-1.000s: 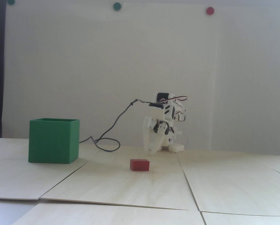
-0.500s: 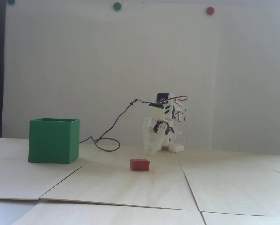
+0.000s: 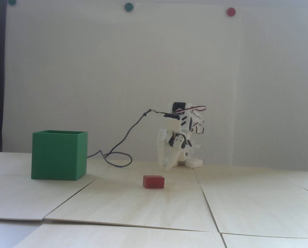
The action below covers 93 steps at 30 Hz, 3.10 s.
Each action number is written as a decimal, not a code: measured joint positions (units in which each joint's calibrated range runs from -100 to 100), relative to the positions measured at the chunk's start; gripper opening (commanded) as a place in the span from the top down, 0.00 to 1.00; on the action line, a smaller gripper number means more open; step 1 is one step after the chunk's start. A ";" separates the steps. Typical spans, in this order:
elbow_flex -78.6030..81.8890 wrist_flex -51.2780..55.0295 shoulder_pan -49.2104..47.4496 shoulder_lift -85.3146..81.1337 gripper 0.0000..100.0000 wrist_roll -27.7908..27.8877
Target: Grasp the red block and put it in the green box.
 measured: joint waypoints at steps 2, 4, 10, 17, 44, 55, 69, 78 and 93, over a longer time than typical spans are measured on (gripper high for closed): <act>0.00 0.00 0.00 0.00 0.98 0.00; 0.00 0.00 0.00 0.00 0.98 0.00; 0.00 0.00 0.00 0.00 0.98 0.00; 0.00 0.00 0.00 0.00 0.98 0.00; -29.36 -1.41 -11.00 25.90 0.84 -5.50; -76.63 -1.66 -11.08 75.22 0.84 -6.99; -117.91 8.49 -11.08 112.49 0.84 -6.73; -141.54 16.72 -11.08 128.10 0.84 -4.21; -162.22 22.05 -9.78 141.22 0.84 -0.10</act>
